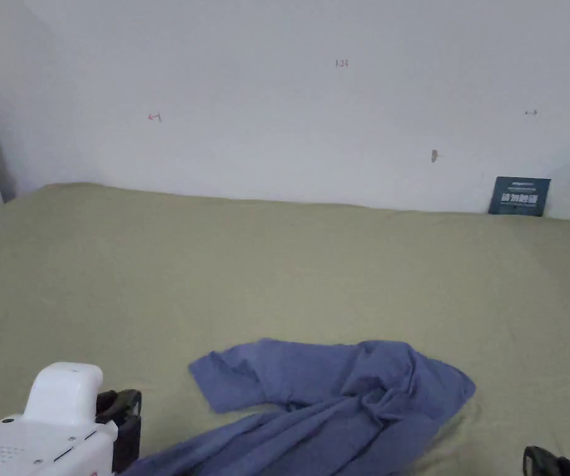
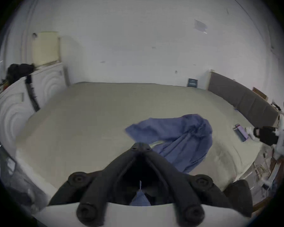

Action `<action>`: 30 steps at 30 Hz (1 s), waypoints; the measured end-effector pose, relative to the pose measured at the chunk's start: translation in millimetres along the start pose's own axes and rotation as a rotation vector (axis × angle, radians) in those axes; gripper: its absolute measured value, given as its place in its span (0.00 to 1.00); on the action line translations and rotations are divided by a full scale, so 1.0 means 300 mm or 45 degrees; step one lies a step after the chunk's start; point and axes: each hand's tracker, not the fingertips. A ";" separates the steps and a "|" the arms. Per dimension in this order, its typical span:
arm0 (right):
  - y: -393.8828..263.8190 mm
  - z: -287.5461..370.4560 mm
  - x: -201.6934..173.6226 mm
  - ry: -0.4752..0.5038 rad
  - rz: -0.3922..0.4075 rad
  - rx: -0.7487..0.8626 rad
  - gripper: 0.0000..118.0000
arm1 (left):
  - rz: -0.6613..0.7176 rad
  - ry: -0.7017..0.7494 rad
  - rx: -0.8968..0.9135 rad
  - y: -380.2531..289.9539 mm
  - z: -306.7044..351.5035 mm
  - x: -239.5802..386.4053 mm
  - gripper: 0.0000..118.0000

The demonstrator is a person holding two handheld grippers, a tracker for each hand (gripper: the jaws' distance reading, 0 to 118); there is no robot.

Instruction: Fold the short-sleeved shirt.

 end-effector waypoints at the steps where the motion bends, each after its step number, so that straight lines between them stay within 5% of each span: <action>1: -0.002 0.004 -0.011 0.005 0.001 0.001 0.00 | 0.009 0.041 0.000 -0.016 0.013 -0.033 0.01; 12: -0.015 -0.043 -0.111 0.063 0.033 -0.049 0.00 | 0.112 -0.048 -0.374 -0.087 -0.273 -0.165 0.03; 13: -0.019 -0.055 -0.114 0.066 0.037 -0.062 0.00 | 0.091 -0.038 -0.431 -0.097 -0.331 -0.162 0.10; 15: -0.032 -0.078 -0.116 0.070 0.047 -0.091 0.00 | 0.008 -0.012 -0.514 -0.116 -0.446 -0.158 0.70; 16: -0.038 -0.090 -0.118 0.066 0.056 -0.102 0.00 | -0.008 0.025 -0.563 -0.139 -0.505 -0.155 0.92; 17: -0.043 -0.102 -0.117 0.059 0.063 -0.114 0.00 | -0.016 0.022 -0.592 -0.154 -0.554 -0.158 0.96; 21: -0.054 -0.174 -0.095 0.044 0.052 -0.181 0.00 | -0.118 0.089 -0.691 -0.206 -0.679 -0.132 0.95; 25: -0.039 -0.292 -0.048 0.024 0.074 -0.229 0.00 | -0.029 0.039 -0.601 -0.194 -0.652 -0.132 0.82; 27: -0.014 -0.391 -0.010 -0.008 0.098 -0.249 0.00 | -0.062 0.051 -0.528 -0.181 -0.626 -0.127 0.43; 28: 0.004 -0.456 0.014 -0.029 0.091 -0.274 0.00 | -0.036 0.067 -0.485 -0.171 -0.588 -0.103 0.05; 30: 0.038 -0.581 0.061 -0.035 0.070 -0.307 0.00 | -0.042 0.057 -0.525 -0.167 -0.585 -0.091 0.04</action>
